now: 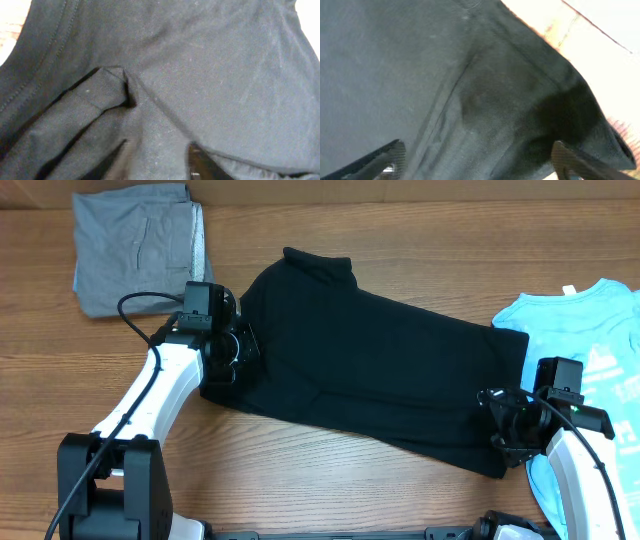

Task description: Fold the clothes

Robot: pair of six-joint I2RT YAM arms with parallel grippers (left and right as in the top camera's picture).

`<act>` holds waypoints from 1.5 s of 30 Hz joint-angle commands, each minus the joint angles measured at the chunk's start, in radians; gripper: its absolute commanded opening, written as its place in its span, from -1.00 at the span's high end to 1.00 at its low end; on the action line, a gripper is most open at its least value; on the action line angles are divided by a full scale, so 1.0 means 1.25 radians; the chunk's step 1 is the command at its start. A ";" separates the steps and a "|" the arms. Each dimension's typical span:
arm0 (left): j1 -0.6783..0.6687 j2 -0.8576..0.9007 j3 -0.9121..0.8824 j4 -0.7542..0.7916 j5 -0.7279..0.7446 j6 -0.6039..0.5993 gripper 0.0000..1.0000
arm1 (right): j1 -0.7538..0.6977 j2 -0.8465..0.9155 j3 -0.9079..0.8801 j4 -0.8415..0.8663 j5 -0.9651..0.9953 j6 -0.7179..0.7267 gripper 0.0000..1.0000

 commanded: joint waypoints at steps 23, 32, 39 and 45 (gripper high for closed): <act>-0.009 0.038 0.038 -0.120 -0.006 0.065 0.92 | 0.001 0.025 -0.010 -0.034 -0.096 -0.129 0.45; -0.009 0.143 0.038 -0.071 -0.002 0.053 0.92 | 0.001 0.099 -0.017 -0.025 -0.099 -0.123 0.67; 0.000 0.193 0.038 -0.052 -0.031 0.024 0.92 | 0.001 0.151 -0.017 -0.028 -0.096 -0.123 0.77; 0.058 0.193 0.038 -0.049 -0.087 -0.050 0.92 | 0.001 0.207 -0.024 -0.002 -0.096 -0.123 0.77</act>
